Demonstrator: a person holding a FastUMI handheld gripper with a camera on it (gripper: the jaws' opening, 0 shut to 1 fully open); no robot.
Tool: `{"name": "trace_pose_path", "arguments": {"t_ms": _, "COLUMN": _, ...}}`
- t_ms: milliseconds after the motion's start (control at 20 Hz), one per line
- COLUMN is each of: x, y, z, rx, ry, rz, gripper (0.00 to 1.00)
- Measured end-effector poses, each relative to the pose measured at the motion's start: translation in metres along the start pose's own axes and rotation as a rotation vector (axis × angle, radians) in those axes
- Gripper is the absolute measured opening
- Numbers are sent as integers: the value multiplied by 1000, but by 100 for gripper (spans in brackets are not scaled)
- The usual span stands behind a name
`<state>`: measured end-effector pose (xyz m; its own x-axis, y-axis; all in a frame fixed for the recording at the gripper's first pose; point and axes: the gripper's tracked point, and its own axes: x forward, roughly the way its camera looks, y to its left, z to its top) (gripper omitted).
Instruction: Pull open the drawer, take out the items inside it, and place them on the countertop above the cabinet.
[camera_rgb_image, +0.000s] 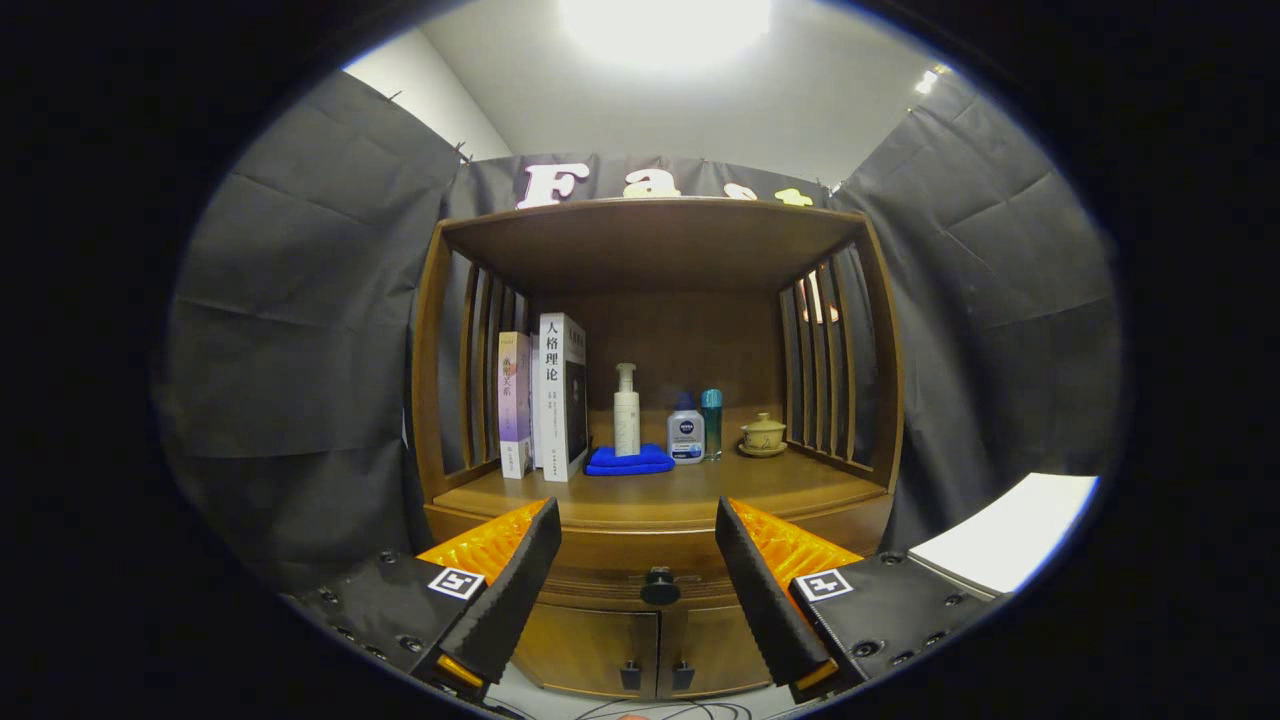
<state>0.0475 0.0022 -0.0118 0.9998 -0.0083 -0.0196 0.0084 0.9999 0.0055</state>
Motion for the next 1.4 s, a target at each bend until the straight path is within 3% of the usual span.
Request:
{"name": "trace_pose_path", "arguments": {"t_ms": 650, "x": 75, "y": -21, "z": -77, "rx": 18, "ry": 148, "rz": -46, "gripper": 97}}
{"name": "trace_pose_path", "arguments": {"t_ms": 1150, "x": 94, "y": -16, "z": -142, "rx": 22, "ry": 259, "rz": -27, "gripper": 97}}
{"name": "trace_pose_path", "arguments": {"t_ms": 1400, "x": 98, "y": -14, "z": -154, "rx": 4, "ry": 276, "rz": -11, "gripper": 79}}
